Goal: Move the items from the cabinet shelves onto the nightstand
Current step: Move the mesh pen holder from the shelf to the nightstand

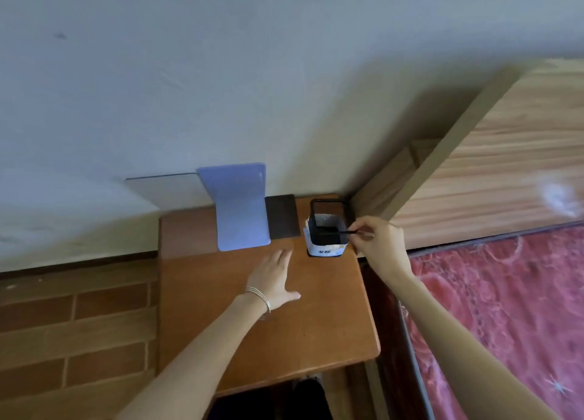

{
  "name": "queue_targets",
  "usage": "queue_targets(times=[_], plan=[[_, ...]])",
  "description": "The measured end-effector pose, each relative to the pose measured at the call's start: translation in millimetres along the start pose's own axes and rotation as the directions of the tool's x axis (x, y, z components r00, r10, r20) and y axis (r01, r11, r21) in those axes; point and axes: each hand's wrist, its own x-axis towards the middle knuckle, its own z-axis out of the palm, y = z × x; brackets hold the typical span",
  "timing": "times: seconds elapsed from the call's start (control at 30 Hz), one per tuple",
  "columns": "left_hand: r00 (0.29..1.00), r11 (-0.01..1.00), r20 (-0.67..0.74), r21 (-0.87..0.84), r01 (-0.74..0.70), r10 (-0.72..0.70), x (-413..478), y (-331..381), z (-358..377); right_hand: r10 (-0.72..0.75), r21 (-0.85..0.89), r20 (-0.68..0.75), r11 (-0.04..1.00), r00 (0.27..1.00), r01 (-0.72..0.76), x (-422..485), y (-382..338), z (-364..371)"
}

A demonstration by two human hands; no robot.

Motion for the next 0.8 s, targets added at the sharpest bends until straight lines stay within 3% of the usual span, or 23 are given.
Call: queue_targets(times=[0.1, 0.2, 0.3, 0.4, 0.8], plan=[[0.998, 0.986, 0.04, 0.154, -0.058, 0.053, 17, -17, 31, -0.052, -0.015, -0.063, 0.999, 0.997, 0.051, 18, 28, 24], [0.994, 0.968, -0.027, 0.231, -0.096, 0.105, 26, -27, 53, -0.074, -0.027, -0.086, 0.997, 0.994, 0.072, 32, 50, 45], [0.977, 0.977, -0.154, 0.176, -0.122, 0.149, 32, -34, 64, -0.14, -0.038, -0.13, 0.99, 0.982, 0.136, 45, 63, 56], [0.971, 0.981, -0.185, 0.152, -0.122, 0.15, 34, -37, 67, -0.204, -0.058, -0.135, 0.979, 0.97, 0.197, 57, 64, 62], [0.982, 0.989, -0.16, 0.126, -0.076, 0.096, 35, -31, 65, -0.222, -0.076, -0.13, 0.974, 0.966, 0.213, 81, 59, 76]])
